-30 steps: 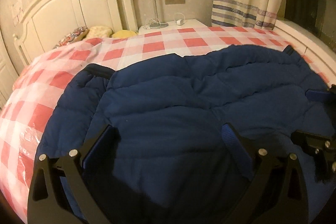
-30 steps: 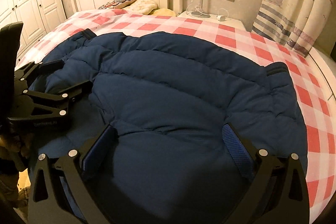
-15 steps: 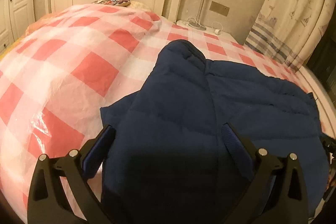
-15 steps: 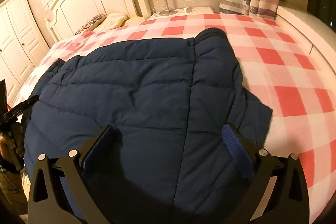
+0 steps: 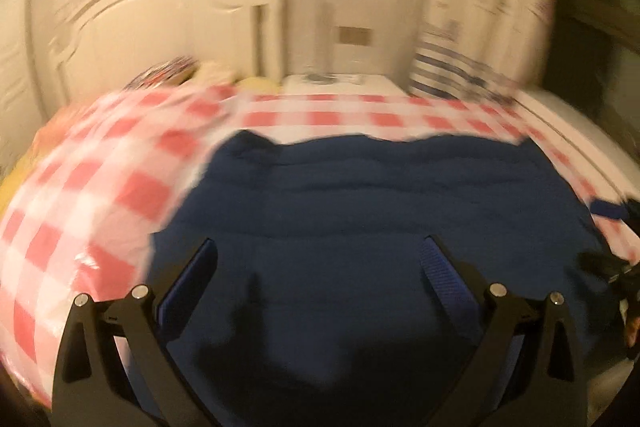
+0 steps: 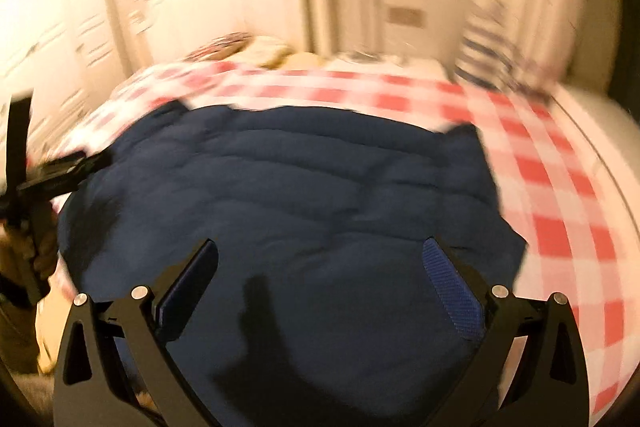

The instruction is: Fold large clothes

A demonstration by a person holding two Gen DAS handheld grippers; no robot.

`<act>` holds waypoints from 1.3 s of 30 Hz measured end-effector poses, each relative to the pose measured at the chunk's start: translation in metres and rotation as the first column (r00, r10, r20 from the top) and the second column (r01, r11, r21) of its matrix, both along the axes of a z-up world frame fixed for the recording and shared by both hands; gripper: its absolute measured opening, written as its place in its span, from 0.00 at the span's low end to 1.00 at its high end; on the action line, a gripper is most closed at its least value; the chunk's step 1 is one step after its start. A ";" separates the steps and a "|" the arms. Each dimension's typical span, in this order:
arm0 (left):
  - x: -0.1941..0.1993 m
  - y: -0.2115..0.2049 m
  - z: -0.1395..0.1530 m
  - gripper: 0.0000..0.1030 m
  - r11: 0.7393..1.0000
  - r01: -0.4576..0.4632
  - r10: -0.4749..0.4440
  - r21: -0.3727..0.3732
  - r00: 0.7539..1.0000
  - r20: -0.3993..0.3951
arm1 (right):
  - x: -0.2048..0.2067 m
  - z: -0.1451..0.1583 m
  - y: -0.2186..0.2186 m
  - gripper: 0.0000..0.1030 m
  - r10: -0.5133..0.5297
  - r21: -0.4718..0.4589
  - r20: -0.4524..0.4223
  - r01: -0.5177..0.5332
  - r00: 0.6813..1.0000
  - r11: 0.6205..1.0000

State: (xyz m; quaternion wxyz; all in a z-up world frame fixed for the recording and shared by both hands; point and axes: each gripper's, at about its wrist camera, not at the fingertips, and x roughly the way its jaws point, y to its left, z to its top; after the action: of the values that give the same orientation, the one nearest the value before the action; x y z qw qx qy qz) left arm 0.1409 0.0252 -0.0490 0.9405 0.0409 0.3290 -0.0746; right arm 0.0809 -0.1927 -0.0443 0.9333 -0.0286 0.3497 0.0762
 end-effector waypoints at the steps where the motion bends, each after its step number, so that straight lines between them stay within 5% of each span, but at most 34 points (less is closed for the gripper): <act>1: -0.004 -0.014 -0.006 0.98 0.999 0.030 -0.030 0.031 1.000 -0.005 | -0.001 -0.004 0.012 0.95 0.024 -0.023 -0.006 -0.024 1.000 0.999; 4: -0.003 -0.045 -0.041 0.98 0.990 0.058 -0.049 0.127 0.996 -0.072 | 0.002 -0.027 0.037 0.95 0.062 -0.086 -0.046 -0.066 0.997 0.994; 7: -0.005 -0.051 -0.057 0.98 0.987 0.042 -0.040 0.157 0.999 -0.015 | 0.004 -0.049 0.045 0.96 0.054 -0.143 -0.007 -0.055 0.998 0.988; 23: -0.016 -0.031 -0.048 0.98 0.990 0.058 -0.052 0.129 0.997 -0.050 | -0.001 -0.049 0.038 0.96 0.073 -0.126 -0.035 -0.077 0.997 0.989; 30: -0.038 0.027 -0.040 0.98 0.988 -0.083 0.084 0.131 0.996 -0.004 | -0.018 -0.035 0.026 0.95 0.034 -0.142 -0.028 -0.037 0.999 0.989; 33: -0.040 0.069 -0.050 0.98 0.993 -0.114 0.116 0.039 0.992 -0.045 | -0.032 -0.032 0.005 0.95 -0.013 -0.133 -0.004 0.012 1.000 0.991; 37: -0.037 0.108 -0.064 0.98 0.981 -0.140 0.123 -0.137 0.984 -0.127 | -0.043 -0.045 -0.045 0.95 -0.088 0.029 -0.027 0.088 0.996 0.996; 39: -0.034 0.110 -0.067 0.98 0.978 -0.141 0.121 -0.151 0.983 -0.135 | -0.045 -0.052 -0.055 0.95 -0.073 0.064 -0.014 0.074 0.997 0.995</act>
State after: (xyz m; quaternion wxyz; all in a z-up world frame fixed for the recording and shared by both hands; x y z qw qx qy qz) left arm 0.1065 0.1347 -0.1156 0.9211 -0.0612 0.3823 -0.0409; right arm 0.0360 -0.2476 -0.0962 0.9339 0.0150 0.3534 0.0531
